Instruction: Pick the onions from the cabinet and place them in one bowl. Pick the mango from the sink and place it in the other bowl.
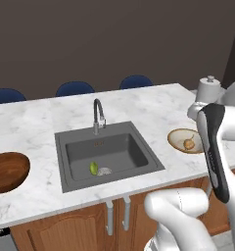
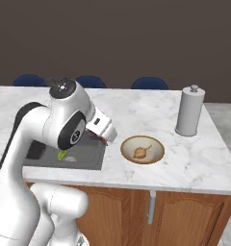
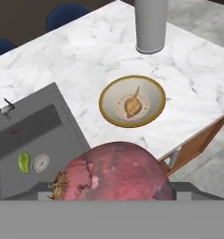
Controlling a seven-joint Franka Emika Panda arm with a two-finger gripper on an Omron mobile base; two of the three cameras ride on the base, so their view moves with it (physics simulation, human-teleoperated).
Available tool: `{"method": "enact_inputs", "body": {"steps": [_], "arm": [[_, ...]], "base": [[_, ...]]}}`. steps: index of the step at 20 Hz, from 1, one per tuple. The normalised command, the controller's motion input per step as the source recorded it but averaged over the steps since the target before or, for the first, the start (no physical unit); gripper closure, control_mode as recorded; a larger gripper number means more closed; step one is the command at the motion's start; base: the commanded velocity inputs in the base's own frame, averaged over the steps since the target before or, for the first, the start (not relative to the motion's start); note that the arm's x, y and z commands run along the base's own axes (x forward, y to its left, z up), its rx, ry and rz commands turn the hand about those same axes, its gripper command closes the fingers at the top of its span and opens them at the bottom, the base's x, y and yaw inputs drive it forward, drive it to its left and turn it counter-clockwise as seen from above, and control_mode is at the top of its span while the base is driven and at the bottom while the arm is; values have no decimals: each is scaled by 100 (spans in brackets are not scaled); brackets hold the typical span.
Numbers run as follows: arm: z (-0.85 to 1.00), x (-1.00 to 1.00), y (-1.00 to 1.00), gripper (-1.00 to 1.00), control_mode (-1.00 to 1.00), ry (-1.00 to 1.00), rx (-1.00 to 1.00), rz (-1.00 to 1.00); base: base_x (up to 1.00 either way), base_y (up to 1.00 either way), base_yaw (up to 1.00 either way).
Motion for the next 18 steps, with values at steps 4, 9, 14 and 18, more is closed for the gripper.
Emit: {"method": "enact_inputs", "body": {"steps": [4,9,14,18], "arm": [[-59,86,-44,100,-100,9,-3,0],[-61,83,-34,100,-100,5,-6,0],[-72,69,-39,100,-100,2,-3,0],[-70,59,-45,100,-100,0,-1,1]], "base": [[0,0,0],[0,0,0],[0,0,0],[0,0,0]]}}
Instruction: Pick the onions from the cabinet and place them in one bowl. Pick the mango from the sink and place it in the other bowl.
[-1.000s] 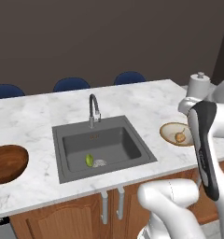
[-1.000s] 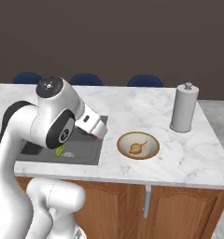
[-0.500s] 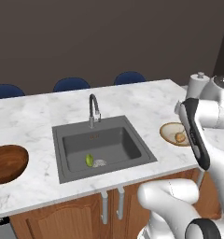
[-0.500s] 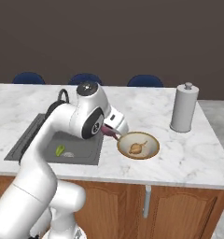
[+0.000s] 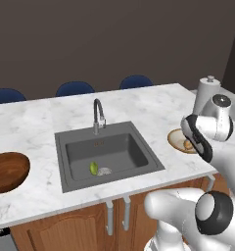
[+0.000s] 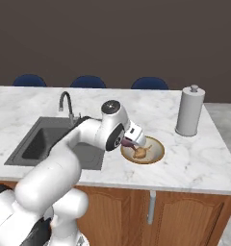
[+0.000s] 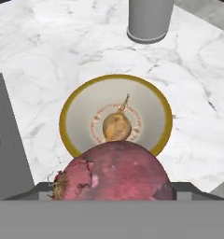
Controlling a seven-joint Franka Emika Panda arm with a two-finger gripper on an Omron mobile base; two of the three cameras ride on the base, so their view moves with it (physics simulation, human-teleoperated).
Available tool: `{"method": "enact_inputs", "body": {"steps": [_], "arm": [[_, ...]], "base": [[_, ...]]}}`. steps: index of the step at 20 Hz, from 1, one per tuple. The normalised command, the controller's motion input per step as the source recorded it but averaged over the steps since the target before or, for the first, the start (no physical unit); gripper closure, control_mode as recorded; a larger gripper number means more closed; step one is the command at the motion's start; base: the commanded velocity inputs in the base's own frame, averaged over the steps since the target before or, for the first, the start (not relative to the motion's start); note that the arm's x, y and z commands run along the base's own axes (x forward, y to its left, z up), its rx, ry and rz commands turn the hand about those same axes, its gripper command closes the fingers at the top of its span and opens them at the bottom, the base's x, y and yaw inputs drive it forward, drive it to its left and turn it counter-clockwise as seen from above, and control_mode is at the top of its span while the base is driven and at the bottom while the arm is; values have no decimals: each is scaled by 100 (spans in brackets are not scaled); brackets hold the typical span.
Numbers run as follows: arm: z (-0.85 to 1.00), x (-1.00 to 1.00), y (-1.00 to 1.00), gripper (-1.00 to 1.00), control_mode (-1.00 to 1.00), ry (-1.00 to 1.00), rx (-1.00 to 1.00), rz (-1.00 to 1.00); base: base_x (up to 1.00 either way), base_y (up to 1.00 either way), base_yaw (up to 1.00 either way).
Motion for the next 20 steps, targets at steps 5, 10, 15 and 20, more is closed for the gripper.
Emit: {"method": "enact_inputs", "body": {"steps": [5,10,15,20], "arm": [[-36,58,-13,100,-100,7,-1,7],[-19,46,5,100,-100,13,-5,5],[-30,15,-5,100,-100,12,0,1],[-36,0,-7,100,-100,2,0,0]], "base": [[0,0,0],[0,0,0],[0,0,0],[0,0,0]]}}
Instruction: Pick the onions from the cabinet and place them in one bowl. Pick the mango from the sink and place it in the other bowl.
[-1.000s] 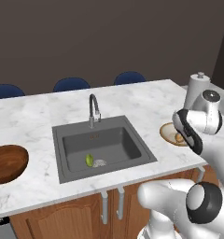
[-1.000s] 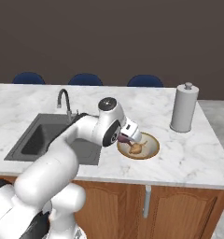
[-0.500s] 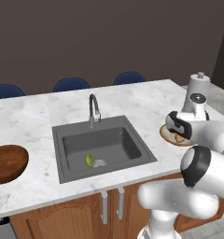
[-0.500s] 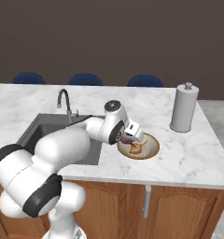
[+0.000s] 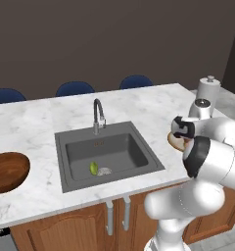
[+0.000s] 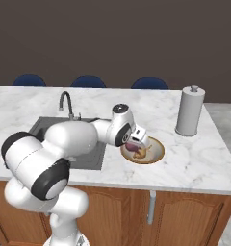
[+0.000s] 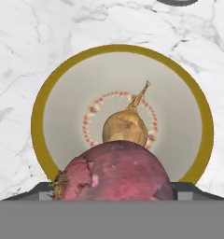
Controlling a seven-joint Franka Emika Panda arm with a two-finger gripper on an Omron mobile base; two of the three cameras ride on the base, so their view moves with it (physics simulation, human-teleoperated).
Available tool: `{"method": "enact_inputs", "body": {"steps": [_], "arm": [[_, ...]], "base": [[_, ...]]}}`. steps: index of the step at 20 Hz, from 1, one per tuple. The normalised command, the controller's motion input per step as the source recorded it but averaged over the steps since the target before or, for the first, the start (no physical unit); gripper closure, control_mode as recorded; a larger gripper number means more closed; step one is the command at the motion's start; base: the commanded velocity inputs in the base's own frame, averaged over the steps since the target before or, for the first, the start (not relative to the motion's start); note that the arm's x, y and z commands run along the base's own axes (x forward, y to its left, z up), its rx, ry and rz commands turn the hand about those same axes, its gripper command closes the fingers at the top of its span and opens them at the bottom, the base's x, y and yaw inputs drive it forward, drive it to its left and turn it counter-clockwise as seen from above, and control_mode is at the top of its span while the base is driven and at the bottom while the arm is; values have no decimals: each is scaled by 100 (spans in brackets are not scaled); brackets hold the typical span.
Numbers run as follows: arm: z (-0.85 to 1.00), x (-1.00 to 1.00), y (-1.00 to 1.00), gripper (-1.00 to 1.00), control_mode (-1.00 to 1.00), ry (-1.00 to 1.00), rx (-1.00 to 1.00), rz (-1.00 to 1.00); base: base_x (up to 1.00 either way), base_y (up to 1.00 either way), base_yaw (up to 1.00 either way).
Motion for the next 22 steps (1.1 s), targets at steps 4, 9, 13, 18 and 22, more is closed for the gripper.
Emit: {"method": "enact_inputs", "body": {"steps": [4,9,13,18,22], "arm": [[-25,1,-1,100,-100,-5,0,0],[-21,3,0,100,-100,-3,3,0],[-17,8,2,100,-100,-3,4,1],[-8,13,1,-100,-100,-2,1,2],[0,2,0,-100,-100,0,0,2]], "base": [[0,0,0],[0,0,0],[0,0,0],[0,0,0],[0,0,0]]}}
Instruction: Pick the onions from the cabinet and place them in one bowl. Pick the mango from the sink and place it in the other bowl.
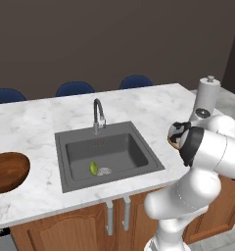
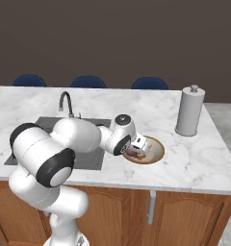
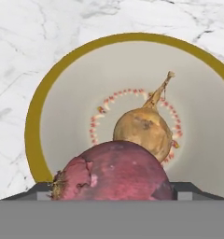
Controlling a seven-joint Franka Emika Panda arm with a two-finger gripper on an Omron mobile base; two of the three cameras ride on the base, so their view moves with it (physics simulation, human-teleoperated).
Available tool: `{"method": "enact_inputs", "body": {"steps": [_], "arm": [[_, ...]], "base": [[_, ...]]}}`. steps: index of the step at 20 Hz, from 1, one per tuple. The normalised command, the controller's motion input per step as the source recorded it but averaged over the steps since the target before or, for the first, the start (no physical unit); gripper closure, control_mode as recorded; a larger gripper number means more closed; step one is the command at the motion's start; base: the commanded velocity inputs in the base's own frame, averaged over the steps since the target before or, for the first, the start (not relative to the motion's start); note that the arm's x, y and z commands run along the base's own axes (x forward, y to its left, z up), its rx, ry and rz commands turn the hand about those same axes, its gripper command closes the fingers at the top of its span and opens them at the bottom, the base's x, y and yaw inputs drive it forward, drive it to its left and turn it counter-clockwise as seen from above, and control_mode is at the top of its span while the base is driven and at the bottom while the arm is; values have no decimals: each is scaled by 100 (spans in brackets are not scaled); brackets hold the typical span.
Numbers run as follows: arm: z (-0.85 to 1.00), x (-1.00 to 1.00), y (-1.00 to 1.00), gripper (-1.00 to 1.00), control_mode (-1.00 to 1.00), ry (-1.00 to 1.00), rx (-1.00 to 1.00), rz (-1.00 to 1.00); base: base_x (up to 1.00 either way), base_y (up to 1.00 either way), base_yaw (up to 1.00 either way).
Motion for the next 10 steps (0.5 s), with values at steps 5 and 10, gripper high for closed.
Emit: {"method": "enact_inputs", "body": {"steps": [5,10], "arm": [[0,2,-2,-100,-100,0,0,0],[22,16,-3,-100,-100,3,1,0]], "base": [[0,0,0],[0,0,0]]}}
